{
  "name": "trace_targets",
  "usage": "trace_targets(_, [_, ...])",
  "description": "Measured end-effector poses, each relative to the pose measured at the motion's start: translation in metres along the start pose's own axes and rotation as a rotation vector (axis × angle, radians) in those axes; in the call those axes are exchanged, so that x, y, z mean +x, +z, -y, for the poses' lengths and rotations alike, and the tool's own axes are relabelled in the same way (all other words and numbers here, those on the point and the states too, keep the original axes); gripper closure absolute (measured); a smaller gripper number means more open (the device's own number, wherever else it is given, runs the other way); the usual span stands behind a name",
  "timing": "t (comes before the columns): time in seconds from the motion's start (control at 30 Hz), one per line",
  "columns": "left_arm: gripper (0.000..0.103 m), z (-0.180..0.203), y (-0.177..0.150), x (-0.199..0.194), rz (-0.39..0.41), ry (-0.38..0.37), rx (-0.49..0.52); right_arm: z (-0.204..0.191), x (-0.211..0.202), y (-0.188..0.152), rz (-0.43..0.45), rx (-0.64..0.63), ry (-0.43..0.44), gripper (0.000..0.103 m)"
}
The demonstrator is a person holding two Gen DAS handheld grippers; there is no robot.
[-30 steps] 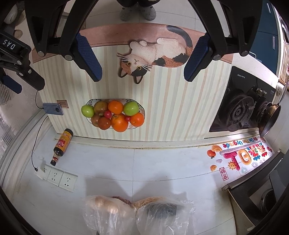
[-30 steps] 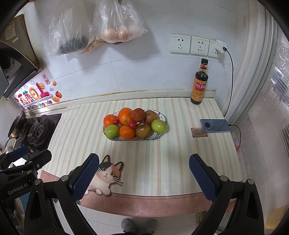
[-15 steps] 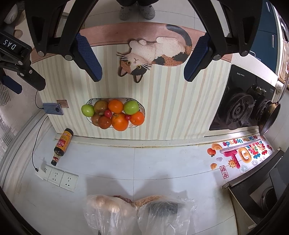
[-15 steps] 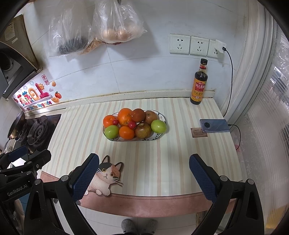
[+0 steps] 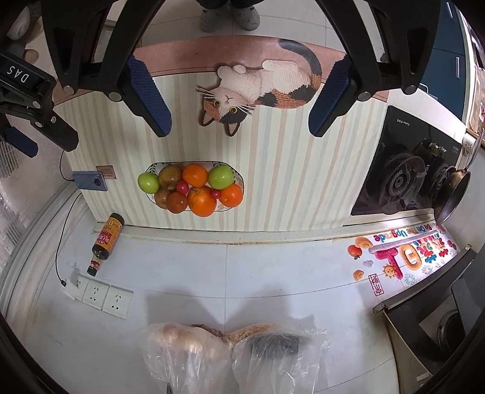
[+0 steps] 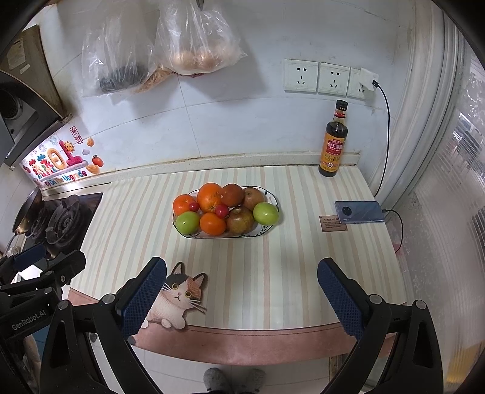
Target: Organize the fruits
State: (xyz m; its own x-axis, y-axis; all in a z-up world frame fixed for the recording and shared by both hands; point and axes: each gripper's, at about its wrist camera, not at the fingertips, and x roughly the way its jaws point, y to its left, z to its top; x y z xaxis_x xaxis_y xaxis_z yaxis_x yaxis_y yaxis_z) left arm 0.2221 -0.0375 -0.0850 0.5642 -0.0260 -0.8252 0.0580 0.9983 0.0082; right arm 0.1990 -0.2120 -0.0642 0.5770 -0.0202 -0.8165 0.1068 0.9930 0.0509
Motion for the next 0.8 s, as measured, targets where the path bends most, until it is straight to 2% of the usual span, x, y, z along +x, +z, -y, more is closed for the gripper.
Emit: trace_targets(0.8, [0.01,0.0018,0.0008,-0.0051,0.013,0.009,-0.005,-0.0014,-0.006,-0.0014,-0.002,-0.014,0.013,0.001])
